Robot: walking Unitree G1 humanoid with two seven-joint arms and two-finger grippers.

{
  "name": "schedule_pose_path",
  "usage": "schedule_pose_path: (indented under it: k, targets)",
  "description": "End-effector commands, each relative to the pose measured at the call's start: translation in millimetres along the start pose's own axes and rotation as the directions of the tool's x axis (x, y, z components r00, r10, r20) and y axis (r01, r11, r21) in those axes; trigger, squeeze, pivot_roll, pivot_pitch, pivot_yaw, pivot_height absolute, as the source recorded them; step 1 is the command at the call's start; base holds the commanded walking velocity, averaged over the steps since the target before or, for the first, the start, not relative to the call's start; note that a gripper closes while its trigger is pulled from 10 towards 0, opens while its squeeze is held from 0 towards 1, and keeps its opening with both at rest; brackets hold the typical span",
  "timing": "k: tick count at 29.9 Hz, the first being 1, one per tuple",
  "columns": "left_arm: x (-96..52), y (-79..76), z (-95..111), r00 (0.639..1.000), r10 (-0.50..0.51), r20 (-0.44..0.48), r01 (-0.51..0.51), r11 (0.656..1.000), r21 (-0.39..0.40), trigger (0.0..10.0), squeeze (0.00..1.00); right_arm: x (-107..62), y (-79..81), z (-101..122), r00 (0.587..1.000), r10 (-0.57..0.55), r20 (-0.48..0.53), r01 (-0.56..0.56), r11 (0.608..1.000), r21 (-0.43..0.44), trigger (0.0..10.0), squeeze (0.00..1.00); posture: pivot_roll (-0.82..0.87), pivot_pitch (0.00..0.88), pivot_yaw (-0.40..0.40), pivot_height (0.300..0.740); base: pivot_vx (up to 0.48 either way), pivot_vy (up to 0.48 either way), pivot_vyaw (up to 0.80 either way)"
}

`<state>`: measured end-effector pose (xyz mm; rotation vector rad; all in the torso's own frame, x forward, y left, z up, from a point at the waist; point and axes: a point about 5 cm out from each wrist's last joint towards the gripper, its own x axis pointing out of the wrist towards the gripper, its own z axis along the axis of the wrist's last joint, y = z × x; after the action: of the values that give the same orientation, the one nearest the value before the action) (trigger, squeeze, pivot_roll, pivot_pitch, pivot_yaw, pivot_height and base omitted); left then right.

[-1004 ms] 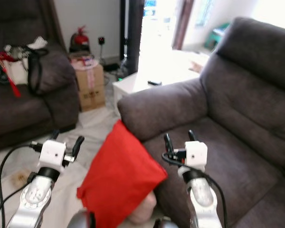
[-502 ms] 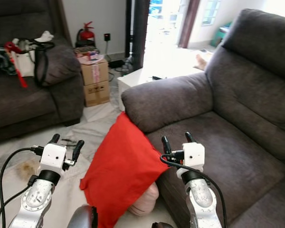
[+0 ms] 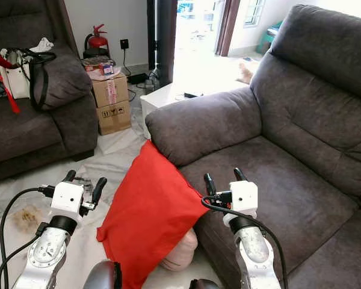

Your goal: Move the pillow to the sofa from floor

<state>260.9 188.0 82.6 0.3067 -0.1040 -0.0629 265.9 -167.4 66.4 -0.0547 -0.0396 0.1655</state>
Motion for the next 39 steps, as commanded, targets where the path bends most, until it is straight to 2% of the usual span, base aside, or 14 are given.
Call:
schedule_pose_path:
  k: [1, 8, 14, 18, 33, 39]
  targets:
    - [2.2, 1.2, 1.9, 1.000, 0.009, 0.000, -0.009, 1.000, -0.021, 10.0, 0.00, 1.0, -0.2, 2.2, 1.000, 0.011, 0.007, -0.010, 1.000, -0.009, 10.0, 0.00, 0.01, 0.016, -0.078, 0.620, 0.000, 0.000, 0.00]
    - [2.4, 0.8, 1.4, 1.000, 0.007, -0.001, -0.007, 1.000, -0.026, 10.0, 0.00, 1.5, -1.1, 3.6, 1.000, 0.006, 0.020, -0.006, 1.000, -0.002, 10.0, 0.00, 0.01, 0.008, -0.075, 0.620, 0.000, 0.000, 0.00]
    - [3.7, 1.5, 2.2, 1.000, 0.004, 0.004, -0.004, 1.000, -0.026, 10.0, 0.00, 4.4, 1.7, 0.7, 1.000, 0.011, -0.019, -0.011, 1.000, -0.005, 10.0, 0.00, 0.01, 0.000, -0.074, 0.616, 0.000, 0.000, 0.00]
    - [3.7, 1.4, 2.0, 1.000, 0.001, 0.004, 0.000, 1.000, -0.025, 10.0, 0.00, 4.4, 1.7, 1.0, 1.000, 0.015, -0.005, -0.015, 1.000, -0.011, 10.0, 0.00, 0.01, 0.000, -0.072, 0.591, 0.000, 0.000, 0.00]
    - [5.0, -0.2, 3.1, 1.000, -0.001, 0.007, 0.001, 1.000, -0.029, 10.0, 0.00, 3.3, 5.4, 5.8, 0.998, 0.058, 0.031, -0.057, 0.998, -0.027, 10.0, 0.00, 0.01, 0.004, -0.078, 0.591, 0.000, 0.000, 0.00]
    - [5.2, 0.0, 3.3, 1.000, 0.004, 0.006, -0.004, 0.999, -0.032, 10.0, 0.00, 2.5, 8.1, 5.3, 0.997, 0.072, 0.030, -0.071, 0.997, -0.022, 10.0, 0.00, 0.01, 0.012, -0.080, 0.591, 0.000, 0.000, 0.80]
